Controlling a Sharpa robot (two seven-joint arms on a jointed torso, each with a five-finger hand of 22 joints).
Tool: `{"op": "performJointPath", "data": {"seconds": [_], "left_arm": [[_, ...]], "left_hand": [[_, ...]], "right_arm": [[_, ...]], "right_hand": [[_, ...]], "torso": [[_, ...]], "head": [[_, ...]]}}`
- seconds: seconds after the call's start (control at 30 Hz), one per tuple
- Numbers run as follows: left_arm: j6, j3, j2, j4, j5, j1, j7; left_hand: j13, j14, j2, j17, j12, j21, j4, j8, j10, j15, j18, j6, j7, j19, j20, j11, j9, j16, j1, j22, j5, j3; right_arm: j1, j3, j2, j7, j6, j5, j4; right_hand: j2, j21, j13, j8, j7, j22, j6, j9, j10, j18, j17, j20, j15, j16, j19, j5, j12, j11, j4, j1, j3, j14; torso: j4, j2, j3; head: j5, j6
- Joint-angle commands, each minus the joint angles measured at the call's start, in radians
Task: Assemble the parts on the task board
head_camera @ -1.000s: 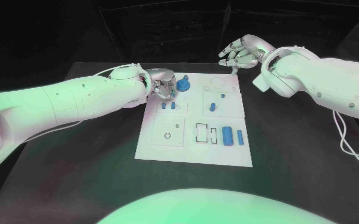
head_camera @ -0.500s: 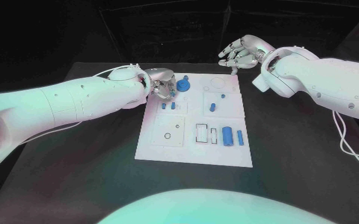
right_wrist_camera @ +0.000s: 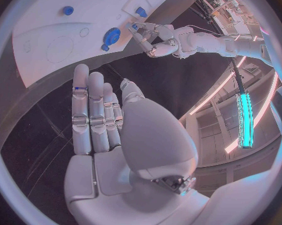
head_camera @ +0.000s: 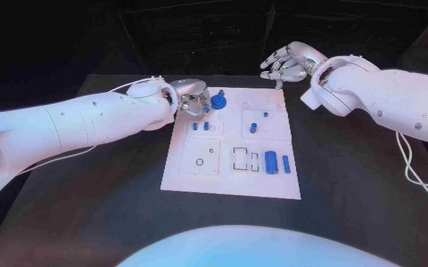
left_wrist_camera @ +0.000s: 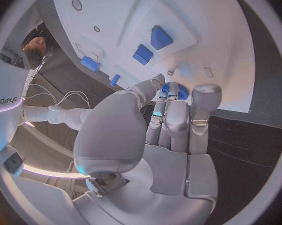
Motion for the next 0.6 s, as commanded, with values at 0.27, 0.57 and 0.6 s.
{"op": "performJointPath", "data": {"seconds": [0.27,0.57,0.6], "left_arm": [[0.005,0.001,-0.026,0.009,0.012,0.001,0.0],[0.025,0.001,-0.03,0.004,0.012,0.002,-0.007],[0.028,0.001,-0.029,0.002,0.012,0.002,-0.008]], "left_hand": [[0.0,0.006,0.005,0.0,0.005,0.002,0.001,0.0,0.004,0.001,0.003,0.003,0.003,0.004,-0.001,0.002,0.0,0.003,0.001,0.0,-0.001,-0.003],[0.0,0.006,0.003,0.0,0.004,0.001,0.0,-0.001,0.004,0.002,0.003,0.002,0.003,0.004,-0.001,0.002,0.0,0.003,0.001,-0.001,-0.001,-0.004],[0.0,0.006,0.003,0.0,0.004,0.001,0.0,-0.001,0.004,0.002,0.003,0.002,0.003,0.004,-0.001,0.002,0.0,0.003,0.001,-0.001,-0.001,-0.004]], "right_arm": [[0.002,0.001,-0.004,0.009,0.001,0.003,0.003],[0.002,0.001,-0.003,0.009,0.001,0.003,0.001],[0.002,0.001,-0.003,0.009,0.001,0.003,0.001]], "right_hand": [[0.009,-0.004,-0.001,0.004,0.001,0.0,-0.008,-0.001,-0.008,0.003,-0.001,0.0,-0.002,0.006,0.01,0.003,0.003,-0.001,0.002,-0.002,-0.002,-0.002],[0.009,-0.004,-0.001,0.004,0.001,0.0,-0.008,-0.001,-0.008,0.003,-0.001,0.0,-0.002,0.006,0.01,0.003,0.003,-0.001,0.002,-0.002,-0.002,-0.002],[0.009,-0.004,-0.001,0.004,0.001,0.0,-0.008,-0.001,-0.008,0.003,-0.001,0.0,-0.002,0.006,0.01,0.003,0.003,-0.001,0.002,-0.002,-0.002,-0.002]], "torso": [[0.0005,0.0,0.0005],[-0.0007,0.0,-0.0003],[-0.0006,0.0,-0.0004]], "head": [[0.002,0.0],[0.004,0.0],[0.004,0.0]]}}
